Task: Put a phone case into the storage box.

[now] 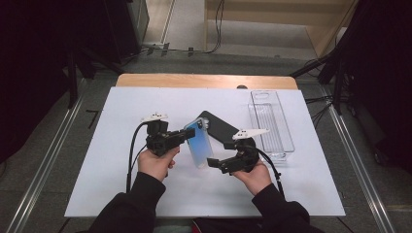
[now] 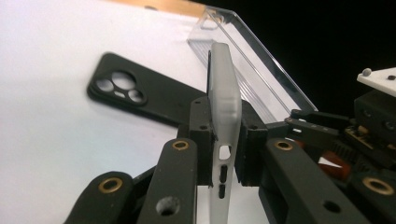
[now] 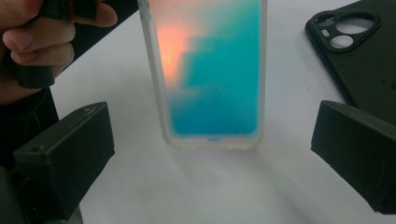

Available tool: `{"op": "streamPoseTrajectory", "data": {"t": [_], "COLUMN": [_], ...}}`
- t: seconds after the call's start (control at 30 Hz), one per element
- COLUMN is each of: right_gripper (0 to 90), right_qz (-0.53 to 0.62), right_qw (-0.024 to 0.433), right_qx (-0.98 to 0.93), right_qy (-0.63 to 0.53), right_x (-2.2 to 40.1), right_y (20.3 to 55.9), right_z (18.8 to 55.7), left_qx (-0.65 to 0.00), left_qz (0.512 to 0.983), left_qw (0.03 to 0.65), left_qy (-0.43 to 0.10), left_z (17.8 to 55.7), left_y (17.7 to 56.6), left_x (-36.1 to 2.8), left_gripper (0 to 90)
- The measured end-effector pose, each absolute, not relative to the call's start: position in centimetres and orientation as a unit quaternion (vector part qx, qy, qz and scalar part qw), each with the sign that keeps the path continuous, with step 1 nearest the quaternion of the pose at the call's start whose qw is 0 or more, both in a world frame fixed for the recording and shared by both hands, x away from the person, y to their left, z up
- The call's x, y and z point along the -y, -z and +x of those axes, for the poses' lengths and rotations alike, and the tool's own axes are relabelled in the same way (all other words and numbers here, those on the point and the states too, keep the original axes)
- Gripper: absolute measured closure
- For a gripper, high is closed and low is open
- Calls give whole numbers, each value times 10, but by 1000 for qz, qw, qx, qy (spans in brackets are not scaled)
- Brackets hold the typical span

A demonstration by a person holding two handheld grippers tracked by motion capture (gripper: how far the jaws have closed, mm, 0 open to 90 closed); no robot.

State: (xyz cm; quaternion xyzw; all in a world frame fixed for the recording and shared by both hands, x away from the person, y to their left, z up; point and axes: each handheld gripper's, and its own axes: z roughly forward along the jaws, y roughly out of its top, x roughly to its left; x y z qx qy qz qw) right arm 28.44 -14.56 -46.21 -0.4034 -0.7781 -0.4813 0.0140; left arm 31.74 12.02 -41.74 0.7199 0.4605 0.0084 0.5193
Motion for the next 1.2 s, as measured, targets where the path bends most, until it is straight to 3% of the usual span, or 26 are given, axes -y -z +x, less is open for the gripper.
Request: {"op": "streamPoseTrajectory", "data": {"t": [0.5, 1.2], "right_gripper": [0, 0], "right_qz": [-410, -421], "right_qw": [-31, -75], "right_qx": [788, 776], "right_qy": [458, 463], "right_x": [137, 125], "right_y": [453, 449], "right_z": [280, 280], "left_qx": [-436, -429], "left_qz": [715, 726], "left_qw": [545, 538], "left_qy": [-41, -13], "left_z": [308, 297], "left_y": [421, 426], "left_x": [-123, -110], "left_gripper": [811, 809]}}
